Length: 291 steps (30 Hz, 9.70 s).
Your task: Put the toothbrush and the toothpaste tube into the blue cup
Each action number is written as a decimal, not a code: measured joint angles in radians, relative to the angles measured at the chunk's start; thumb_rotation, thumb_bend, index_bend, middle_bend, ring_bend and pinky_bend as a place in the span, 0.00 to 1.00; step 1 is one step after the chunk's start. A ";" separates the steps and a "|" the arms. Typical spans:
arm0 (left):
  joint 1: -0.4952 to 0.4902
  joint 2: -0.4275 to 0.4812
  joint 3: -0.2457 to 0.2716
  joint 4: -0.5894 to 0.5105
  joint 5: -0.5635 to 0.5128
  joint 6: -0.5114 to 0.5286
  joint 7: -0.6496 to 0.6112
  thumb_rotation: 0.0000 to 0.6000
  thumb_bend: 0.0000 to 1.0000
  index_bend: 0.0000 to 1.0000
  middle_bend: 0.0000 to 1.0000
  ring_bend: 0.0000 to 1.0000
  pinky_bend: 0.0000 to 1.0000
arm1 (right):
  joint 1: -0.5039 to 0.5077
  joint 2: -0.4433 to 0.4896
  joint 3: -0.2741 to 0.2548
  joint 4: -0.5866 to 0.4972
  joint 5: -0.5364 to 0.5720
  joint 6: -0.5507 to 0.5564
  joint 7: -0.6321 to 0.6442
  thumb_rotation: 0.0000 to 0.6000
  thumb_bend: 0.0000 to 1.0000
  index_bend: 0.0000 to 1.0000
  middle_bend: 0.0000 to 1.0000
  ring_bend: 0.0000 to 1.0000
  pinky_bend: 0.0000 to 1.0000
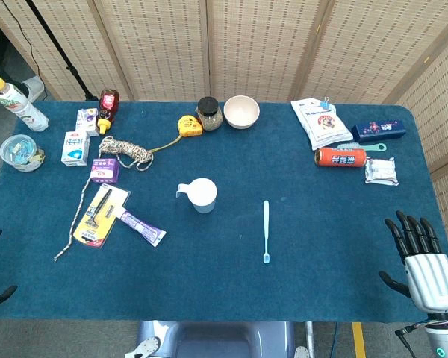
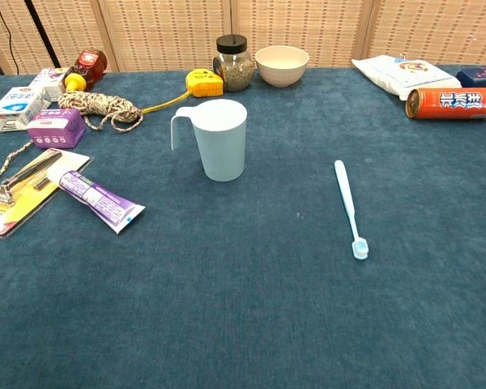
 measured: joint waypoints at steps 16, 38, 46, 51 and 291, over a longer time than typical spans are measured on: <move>-0.002 -0.003 -0.001 -0.003 -0.002 -0.007 0.006 1.00 0.02 0.00 0.00 0.00 0.00 | 0.057 -0.005 -0.011 0.035 -0.010 -0.100 0.039 1.00 0.00 0.09 0.00 0.00 0.00; -0.023 -0.014 -0.022 -0.046 -0.059 -0.064 0.086 1.00 0.02 0.00 0.00 0.00 0.00 | 0.500 -0.057 -0.007 0.045 -0.080 -0.642 0.128 1.00 0.00 0.12 0.00 0.00 0.00; -0.024 -0.012 -0.022 -0.044 -0.060 -0.066 0.080 1.00 0.02 0.00 0.00 0.00 0.00 | 0.515 -0.136 -0.007 0.005 -0.041 -0.652 0.038 1.00 0.00 0.13 0.00 0.00 0.00; -0.024 -0.011 -0.020 -0.044 -0.058 -0.066 0.078 1.00 0.02 0.00 0.00 0.00 0.00 | 0.524 -0.207 -0.007 0.018 -0.010 -0.654 0.002 1.00 0.00 0.14 0.00 0.00 0.00; -0.098 0.028 -0.027 -0.045 -0.130 -0.210 0.016 1.00 0.02 0.00 0.00 0.00 0.00 | 1.101 -0.795 0.534 0.380 0.905 -0.695 0.107 1.00 0.37 0.61 0.08 0.00 0.00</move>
